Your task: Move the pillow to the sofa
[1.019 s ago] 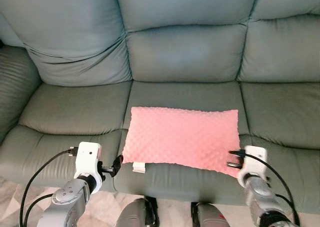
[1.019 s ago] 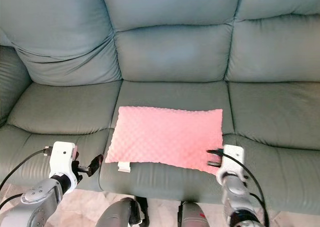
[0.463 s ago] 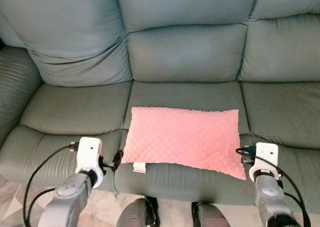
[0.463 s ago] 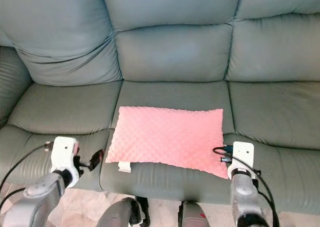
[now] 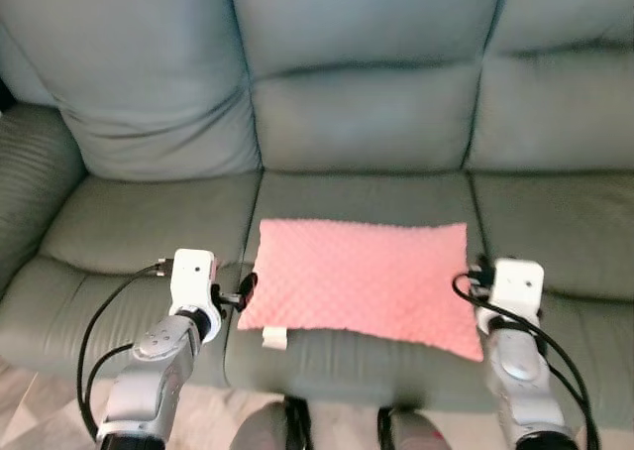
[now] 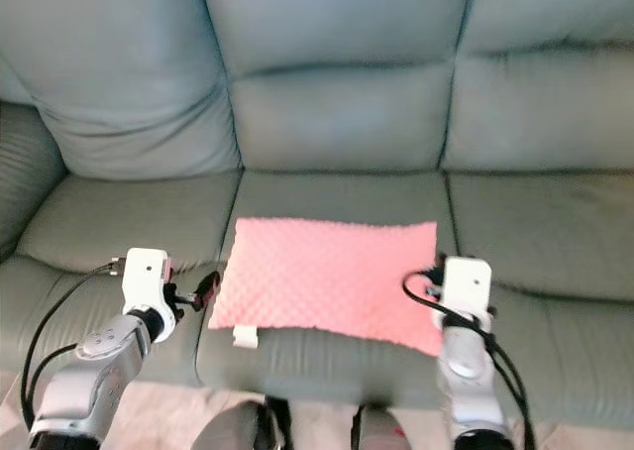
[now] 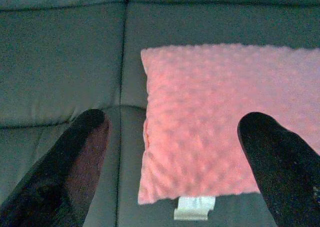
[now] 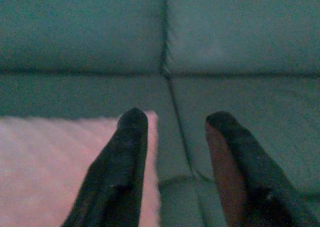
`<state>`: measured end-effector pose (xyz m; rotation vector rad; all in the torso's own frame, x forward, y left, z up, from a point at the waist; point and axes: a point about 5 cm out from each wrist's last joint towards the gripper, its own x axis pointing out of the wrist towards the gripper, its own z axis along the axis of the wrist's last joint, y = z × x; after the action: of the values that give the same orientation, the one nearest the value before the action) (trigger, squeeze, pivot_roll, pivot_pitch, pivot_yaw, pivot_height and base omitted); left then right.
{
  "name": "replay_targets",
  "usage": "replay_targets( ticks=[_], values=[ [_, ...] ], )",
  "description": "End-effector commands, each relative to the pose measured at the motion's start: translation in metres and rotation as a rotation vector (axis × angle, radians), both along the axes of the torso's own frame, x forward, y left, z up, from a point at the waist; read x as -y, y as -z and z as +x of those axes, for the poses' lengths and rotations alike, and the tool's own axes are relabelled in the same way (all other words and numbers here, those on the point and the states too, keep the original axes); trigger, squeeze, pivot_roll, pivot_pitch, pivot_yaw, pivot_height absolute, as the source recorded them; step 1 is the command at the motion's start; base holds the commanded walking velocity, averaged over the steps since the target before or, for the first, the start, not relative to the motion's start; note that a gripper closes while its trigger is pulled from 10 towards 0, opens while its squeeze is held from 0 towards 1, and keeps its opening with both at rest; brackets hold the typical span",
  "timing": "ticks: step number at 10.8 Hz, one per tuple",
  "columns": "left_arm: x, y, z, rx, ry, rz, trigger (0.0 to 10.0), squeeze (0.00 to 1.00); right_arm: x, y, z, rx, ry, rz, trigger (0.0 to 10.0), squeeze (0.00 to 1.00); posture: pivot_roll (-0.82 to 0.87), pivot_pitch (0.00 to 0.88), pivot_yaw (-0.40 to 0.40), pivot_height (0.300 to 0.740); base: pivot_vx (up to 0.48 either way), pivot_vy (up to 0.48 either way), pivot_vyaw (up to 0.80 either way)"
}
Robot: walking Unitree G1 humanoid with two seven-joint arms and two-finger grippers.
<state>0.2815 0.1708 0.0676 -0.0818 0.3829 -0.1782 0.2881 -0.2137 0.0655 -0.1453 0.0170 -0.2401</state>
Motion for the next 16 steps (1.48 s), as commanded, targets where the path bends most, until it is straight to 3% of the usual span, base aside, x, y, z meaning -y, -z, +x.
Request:
replay_targets(
  ticks=[1,4,5,7,9,11,13,16],
  values=[
    [-0.009,0.007,-0.003,-0.022,-0.042,0.012,10.0,0.0,-0.007,0.002,-0.002,-0.017,-0.02,0.022,10.0,1.0,-0.13,0.113,0.112,0.74,0.0,0.0,0.0],
    [-0.012,0.009,0.01,0.012,-0.073,0.007,10.0,0.0,-0.022,-0.017,0.008,0.026,-0.058,0.057,10.0,1.0,-0.14,0.044,0.095,0.74,0.0,0.0,0.0],
    [-0.022,0.006,0.013,0.053,-0.122,0.004,10.0,0.0,-0.023,-0.027,0.007,0.049,-0.066,0.067,10.0,1.0,-0.15,0.022,0.089,0.74,0.0,0.0,0.0],
    [-0.037,0.002,0.008,0.123,-0.153,0.043,10.0,0.0,-0.025,-0.033,0.003,0.056,-0.087,0.095,10.0,1.0,-0.16,0.001,0.079,0.74,0.0,0.0,0.0],
    [-0.058,-0.005,0.0,0.198,-0.309,0.033,10.0,0.0,-0.025,-0.041,-0.005,0.067,-0.116,0.105,10.0,1.0,-0.17,0.0,0.071,0.74,0.0,0.0,0.0],
    [-0.049,-0.013,0.003,0.253,-0.335,0.003,10.0,0.0,-0.026,-0.048,-0.005,0.072,-0.131,0.116,10.0,1.0,-0.16,0.0,0.062,0.74,0.0,0.0,0.0],
    [-0.037,-0.034,0.012,0.365,-0.346,-0.025,10.0,0.0,-0.036,-0.07,0.002,0.117,-0.201,0.125,10.0,1.0,-0.16,0.0,0.055,0.74,0.0,0.0,0.0],
    [-0.033,-0.046,0.02,0.412,-0.393,-0.045,10.0,0.0,-0.045,-0.083,0.01,0.13,-0.276,0.128,10.0,1.0,-0.15,0.0,0.013,0.74,0.0,0.0,0.0]
  ],
)
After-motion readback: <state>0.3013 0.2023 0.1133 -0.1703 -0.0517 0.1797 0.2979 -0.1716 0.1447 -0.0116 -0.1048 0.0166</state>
